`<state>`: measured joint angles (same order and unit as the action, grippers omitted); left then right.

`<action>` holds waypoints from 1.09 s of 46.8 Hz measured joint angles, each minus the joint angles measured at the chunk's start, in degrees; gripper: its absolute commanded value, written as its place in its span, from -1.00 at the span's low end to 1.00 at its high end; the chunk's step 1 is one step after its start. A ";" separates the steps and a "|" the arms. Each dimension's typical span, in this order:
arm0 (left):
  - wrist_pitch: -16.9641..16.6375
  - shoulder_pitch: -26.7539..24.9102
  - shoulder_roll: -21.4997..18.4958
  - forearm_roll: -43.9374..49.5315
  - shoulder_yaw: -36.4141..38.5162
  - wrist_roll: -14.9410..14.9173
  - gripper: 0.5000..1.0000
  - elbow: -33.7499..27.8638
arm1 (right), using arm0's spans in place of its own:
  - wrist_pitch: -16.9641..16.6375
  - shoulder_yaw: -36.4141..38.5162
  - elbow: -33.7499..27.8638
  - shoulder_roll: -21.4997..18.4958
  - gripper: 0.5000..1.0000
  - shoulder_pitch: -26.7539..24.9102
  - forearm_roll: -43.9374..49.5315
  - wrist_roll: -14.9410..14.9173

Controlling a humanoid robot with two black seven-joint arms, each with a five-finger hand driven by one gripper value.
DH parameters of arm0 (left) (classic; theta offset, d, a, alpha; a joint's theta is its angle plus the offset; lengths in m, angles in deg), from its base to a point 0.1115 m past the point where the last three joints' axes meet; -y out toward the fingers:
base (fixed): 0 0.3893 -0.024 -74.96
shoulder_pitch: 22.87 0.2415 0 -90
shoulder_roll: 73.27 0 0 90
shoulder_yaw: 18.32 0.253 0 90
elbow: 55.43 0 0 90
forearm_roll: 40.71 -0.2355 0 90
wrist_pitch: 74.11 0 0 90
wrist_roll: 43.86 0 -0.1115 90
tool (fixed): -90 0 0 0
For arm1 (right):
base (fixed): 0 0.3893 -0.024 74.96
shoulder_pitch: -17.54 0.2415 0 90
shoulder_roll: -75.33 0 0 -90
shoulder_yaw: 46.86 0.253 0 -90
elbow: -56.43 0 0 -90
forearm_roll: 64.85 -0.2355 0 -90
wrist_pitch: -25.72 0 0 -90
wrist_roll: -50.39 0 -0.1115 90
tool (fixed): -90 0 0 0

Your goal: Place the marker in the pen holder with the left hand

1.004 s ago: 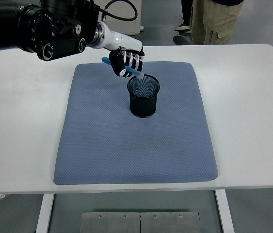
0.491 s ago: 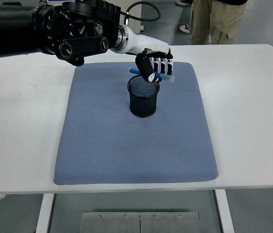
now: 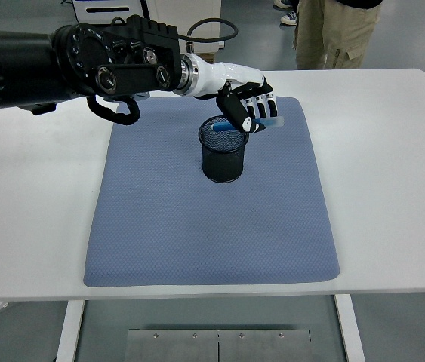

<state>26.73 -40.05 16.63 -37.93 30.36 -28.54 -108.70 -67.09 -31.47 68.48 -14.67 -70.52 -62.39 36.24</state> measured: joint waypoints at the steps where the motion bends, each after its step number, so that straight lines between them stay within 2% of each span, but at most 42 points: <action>1: -0.01 0.21 -0.08 0.48 0.00 0.04 -1.00 0.28 | 0.00 0.00 0.00 0.00 1.00 0.00 0.00 0.00; 10: 0.00 1.87 -0.70 4.70 0.00 0.47 -1.00 1.20 | 0.00 -0.01 0.00 0.00 1.00 0.00 0.00 0.00; 21: 0.13 3.32 -0.77 8.66 0.08 2.90 -1.00 1.25 | 0.00 -0.01 0.00 0.00 1.00 0.00 0.00 0.00; 35: 0.58 5.55 -1.92 13.27 0.25 5.33 -0.83 0.73 | 0.00 0.00 0.00 0.00 1.00 0.01 0.00 -0.01; 37: 0.59 5.64 -2.18 13.55 0.25 5.39 -0.74 0.64 | 0.00 0.00 0.00 0.00 1.00 0.00 0.00 0.00; 42: 0.59 5.80 -2.67 13.99 0.27 5.43 -0.33 0.58 | 0.00 -0.01 0.00 0.00 1.00 0.00 0.00 0.00; 45: 0.49 6.14 -3.02 14.00 0.36 5.44 0.05 0.55 | 0.00 0.00 0.00 0.00 1.00 0.01 0.00 0.00; 51: 0.25 6.28 -3.41 14.01 0.46 5.44 0.41 0.58 | 0.00 0.00 0.00 0.00 1.00 0.00 0.00 0.00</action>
<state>26.97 -33.78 13.22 -23.92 30.82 -23.11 -108.12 -67.09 -31.47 68.48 -14.67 -70.52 -62.39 36.24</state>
